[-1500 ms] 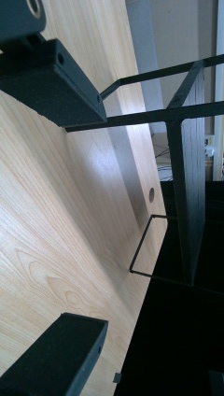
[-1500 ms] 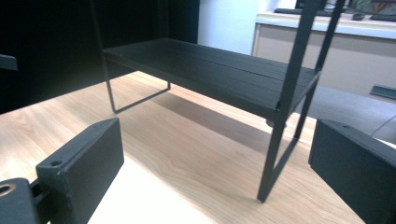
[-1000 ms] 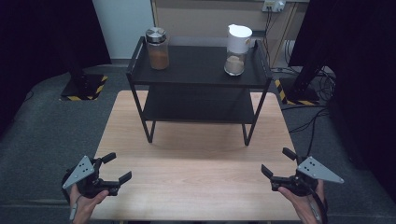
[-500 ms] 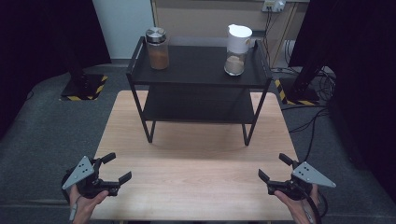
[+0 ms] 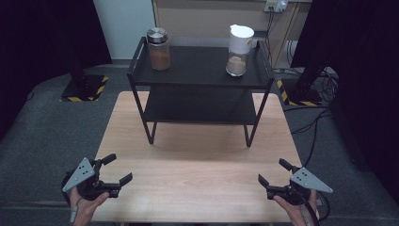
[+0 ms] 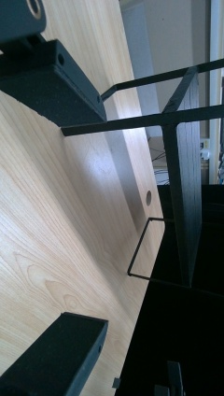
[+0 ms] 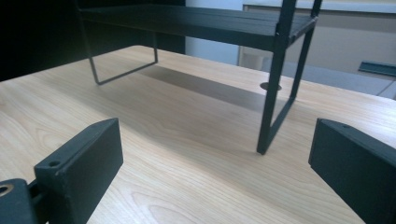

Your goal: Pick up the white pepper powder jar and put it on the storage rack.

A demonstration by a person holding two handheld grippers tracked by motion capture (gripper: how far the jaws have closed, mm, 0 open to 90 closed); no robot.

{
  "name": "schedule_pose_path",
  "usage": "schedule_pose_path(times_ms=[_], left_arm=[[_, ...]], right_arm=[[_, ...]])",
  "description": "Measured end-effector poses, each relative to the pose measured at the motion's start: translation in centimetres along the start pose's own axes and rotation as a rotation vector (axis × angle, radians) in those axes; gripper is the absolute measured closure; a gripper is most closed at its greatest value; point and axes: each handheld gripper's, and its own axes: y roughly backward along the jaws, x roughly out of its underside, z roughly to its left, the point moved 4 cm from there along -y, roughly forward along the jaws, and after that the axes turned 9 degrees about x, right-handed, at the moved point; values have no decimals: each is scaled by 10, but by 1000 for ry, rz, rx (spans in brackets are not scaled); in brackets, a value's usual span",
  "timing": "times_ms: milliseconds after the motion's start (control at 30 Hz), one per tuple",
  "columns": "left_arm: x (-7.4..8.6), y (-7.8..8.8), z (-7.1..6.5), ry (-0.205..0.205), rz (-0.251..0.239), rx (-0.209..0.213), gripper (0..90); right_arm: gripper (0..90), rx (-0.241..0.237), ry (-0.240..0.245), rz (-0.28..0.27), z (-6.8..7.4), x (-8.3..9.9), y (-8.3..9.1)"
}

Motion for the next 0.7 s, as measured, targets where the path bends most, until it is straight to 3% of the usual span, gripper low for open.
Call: schedule_pose_path(times_ms=[200,700], left_arm=[[1,0,-1,-9,-17,-23,19],[4,4,3,2,-55,-81,15]], right_arm=[[33,36,-30,-22,-3,4,0],[24,66,-53,-29,-14,6,-3]])
